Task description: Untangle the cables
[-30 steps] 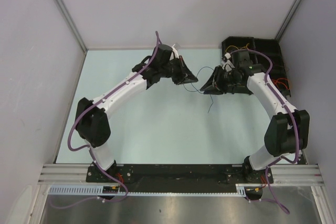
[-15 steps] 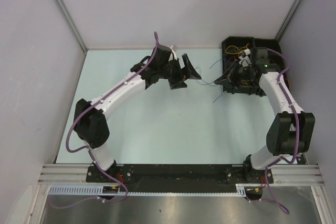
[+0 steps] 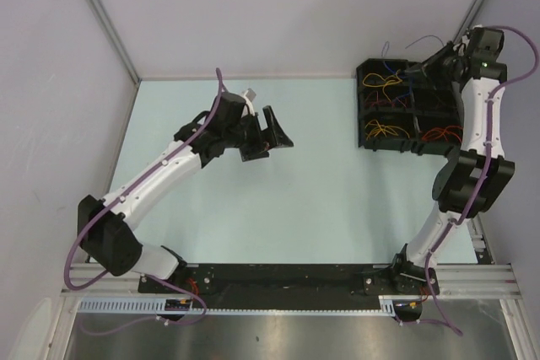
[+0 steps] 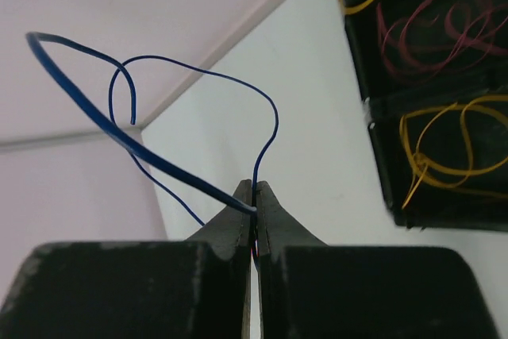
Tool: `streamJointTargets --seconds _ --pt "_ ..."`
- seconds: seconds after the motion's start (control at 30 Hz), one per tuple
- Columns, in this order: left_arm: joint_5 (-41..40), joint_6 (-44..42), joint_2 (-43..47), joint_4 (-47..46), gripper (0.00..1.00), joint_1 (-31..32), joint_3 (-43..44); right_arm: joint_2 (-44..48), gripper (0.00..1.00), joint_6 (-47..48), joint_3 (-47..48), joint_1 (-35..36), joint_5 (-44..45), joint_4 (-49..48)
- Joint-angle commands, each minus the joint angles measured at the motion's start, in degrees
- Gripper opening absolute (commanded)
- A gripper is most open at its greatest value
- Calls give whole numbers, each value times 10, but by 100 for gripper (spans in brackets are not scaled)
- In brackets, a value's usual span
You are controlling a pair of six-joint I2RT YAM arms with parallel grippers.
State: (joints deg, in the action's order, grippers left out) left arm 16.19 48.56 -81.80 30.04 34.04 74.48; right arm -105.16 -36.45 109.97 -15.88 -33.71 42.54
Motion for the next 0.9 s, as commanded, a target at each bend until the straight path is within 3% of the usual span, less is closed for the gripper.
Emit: streamJointTargets --seconds 0.0,0.3,0.83,0.87 --pt "4 -30 25 10 93 -6 -20 -77 0 2 120 -19 85 15" --pt "-21 -81 46 82 92 -49 1 -204 0 5 305 -40 170 25" --pt "-117 -116 98 192 92 -103 30 -279 0 -14 320 -25 373 -135" --pt "-125 -117 99 195 92 -104 32 -282 5 -15 321 -24 382 -142"
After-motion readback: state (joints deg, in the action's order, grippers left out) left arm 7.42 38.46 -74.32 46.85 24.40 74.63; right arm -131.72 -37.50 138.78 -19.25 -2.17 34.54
